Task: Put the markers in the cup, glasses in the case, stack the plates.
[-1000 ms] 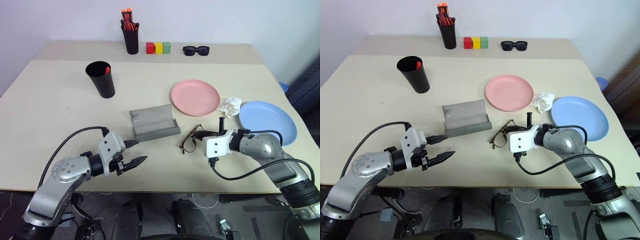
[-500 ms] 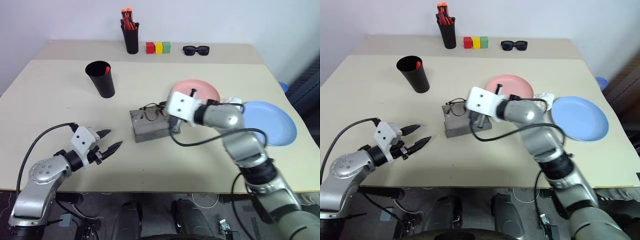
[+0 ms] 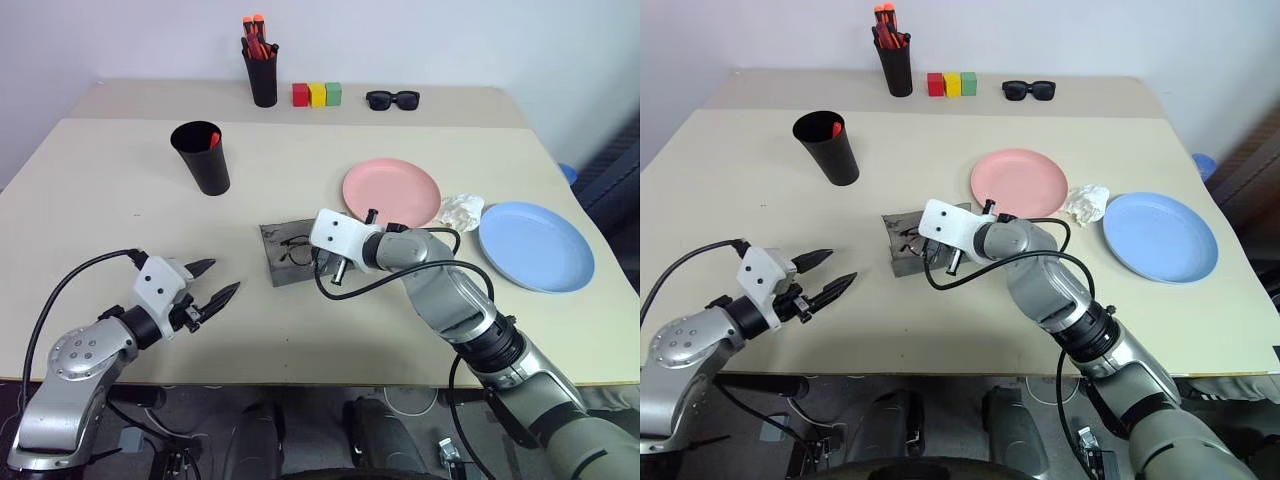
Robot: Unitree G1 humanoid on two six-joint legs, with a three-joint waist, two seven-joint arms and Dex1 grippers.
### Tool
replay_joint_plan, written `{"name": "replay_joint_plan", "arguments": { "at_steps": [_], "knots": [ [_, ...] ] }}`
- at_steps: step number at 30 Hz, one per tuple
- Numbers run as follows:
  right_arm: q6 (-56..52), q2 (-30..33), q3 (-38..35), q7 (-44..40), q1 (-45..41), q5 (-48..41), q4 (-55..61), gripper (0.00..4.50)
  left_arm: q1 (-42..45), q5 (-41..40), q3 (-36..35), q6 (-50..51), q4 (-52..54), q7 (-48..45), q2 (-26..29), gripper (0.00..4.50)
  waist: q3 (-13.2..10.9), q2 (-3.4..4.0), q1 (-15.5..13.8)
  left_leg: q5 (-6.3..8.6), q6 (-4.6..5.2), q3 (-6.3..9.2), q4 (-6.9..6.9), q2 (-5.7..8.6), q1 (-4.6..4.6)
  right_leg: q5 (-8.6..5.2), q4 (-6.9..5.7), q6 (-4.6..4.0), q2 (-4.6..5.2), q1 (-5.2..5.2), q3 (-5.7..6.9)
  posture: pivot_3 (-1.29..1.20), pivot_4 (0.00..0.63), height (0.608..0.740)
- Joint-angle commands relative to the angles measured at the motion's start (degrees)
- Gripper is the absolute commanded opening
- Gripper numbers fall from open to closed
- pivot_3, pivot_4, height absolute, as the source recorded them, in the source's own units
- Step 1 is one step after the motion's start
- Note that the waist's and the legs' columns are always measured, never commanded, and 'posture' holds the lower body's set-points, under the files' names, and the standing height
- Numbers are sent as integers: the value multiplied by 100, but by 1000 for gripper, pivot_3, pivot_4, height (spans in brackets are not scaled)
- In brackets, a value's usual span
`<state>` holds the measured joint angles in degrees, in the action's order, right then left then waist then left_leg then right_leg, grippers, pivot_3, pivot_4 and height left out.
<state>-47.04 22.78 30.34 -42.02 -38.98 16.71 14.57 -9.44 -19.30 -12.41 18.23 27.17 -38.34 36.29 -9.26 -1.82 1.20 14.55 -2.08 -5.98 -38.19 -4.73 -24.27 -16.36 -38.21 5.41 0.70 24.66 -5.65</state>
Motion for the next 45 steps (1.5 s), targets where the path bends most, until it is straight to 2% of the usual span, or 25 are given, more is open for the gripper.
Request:
{"name": "replay_joint_plan", "arguments": {
  "at_steps": [1, 2, 4, 6, 8, 17, 21, 24, 28, 31, 35, 37, 41, 45],
  "knots": [
    [-52, 27, -35, 52, -19, 46, 211, 18, 36, -37, 1, -16, 172, 19, -10, 2951, 0, 0, 0, 0, 0, 0, 0, 0, 0, 0, 0, 0, 0, 0, 0, 0, 150, 722],
    [-63, 21, -40, 60, -17, 36, 198, 18, 51, -34, 15, -11, 170, 17, -16, 2951, 0, 0, 0, 0, 0, 0, 0, 0, 0, 0, 0, 0, 0, 0, 0, 0, 150, 722],
    [-53, -60, -82, 131, -40, 9, 158, 631, 109, -35, 42, 13, 158, 15, -16, 2951, 0, 0, 1, 0, 0, 0, 0, 0, 0, 0, 0, 0, 0, 0, 0, 0, 150, 722],
    [-33, -124, -116, 192, -66, -8, 155, 1402, 138, -40, 50, 31, 155, 10, -14, 2951, 0, 0, 2, 0, 0, 0, 0, 0, 0, 0, 0, 0, 0, 1, 0, 0, 150, 722],
    [-50, -180, -158, 227, -87, -42, 190, 2379, 140, -47, 40, 33, 149, -4, -11, 2951, 0, 0, 2, 0, 0, 0, 1, 0, 0, 0, 1, 0, 0, 1, 0, 0, 150, 722],
    [109, -223, -285, 310, -103, -129, 220, 2379, 176, -41, -2, 74, 167, 25, -14, 2951, 0, 0, 5, 0, 0, 0, 2, 0, -2, 0, 1, 0, 0, 2, 0, 0, 150, 722],
    [651, 6, -679, -22, 162, -632, 613, 2379, 654, -403, -236, 487, -44, 226, -109, 2951, 0, -1, -31, 0, 0, 2, 1, 1, -6, 0, 2, 0, 0, 3, 1, 0, 150, 722],
    [1203, 343, -949, -120, 443, -795, 653, 2441, 1403, -690, -196, 973, -386, 343, -151, 2032, 1, -5, -41, 0, 0, 5, 0, 2, -6, 0, 9, 1, 1, -2, 2, 0, 150, 722],
    [2228, 874, -1434, -296, 982, -1096, 635, 2441, 2788, -530, 417, 1414, -1254, 306, -196, 103, 1, -8, -45, 0, 1, 11, -2, 8, -6, 1, 13, 3, 0, -9, 5, 0, 150, 722],
    [2749, 1095, -1721, -392, 1324, -1329, 637, 2441, 3583, -349, 824, 1528, -1908, 213, -305, 103, 1, -8, -22, 0, 1, 11, -1, 9, -7, 9, 14, 18, -2, -10, 4, 0, 150, 722],
    [2931, 1282, -2408, -472, 2291, -1894, 827, 2441, 5161, -15, 1492, 1720, -3794, -66, -750, 103, 0, -10, -58, 0, 1, 22, 0, 9, -6, 11, 11, 25, -10, -13, 10, 0, 150, 722],
    [2729, 1210, -2725, -418, 2736, -2228, 1004, 2441, 5615, 210, 1752, 1597, -4599, -282, -884, 103, 0, -9, -52, 0, 1, 22, 0, 11, -9, 10, 11, 26, -9, -13, 10, 0, 150, 722],
    [2544, 1053, -3154, -211, 3558, -2674, 1395, 2441, 6239, 559, 2020, 1415, -5845, -605, -1121, 103, 0, -8, -2, 1, 2, 21, -1, 14, -9, 9, 12, 31, -8, -12, 4, 0, 150, 722],
    [2386, 888, -3334, 133, 3964, -2810, 1591, 2441, 6424, 761, 2259, 1272, -6239, -1129, -1211, 103, -1, -7, 6, 0, 2, 25, 3, 10, -8, 8, 7, 31, -14, -8, 4, 0, 150, 722]
  ]
}}
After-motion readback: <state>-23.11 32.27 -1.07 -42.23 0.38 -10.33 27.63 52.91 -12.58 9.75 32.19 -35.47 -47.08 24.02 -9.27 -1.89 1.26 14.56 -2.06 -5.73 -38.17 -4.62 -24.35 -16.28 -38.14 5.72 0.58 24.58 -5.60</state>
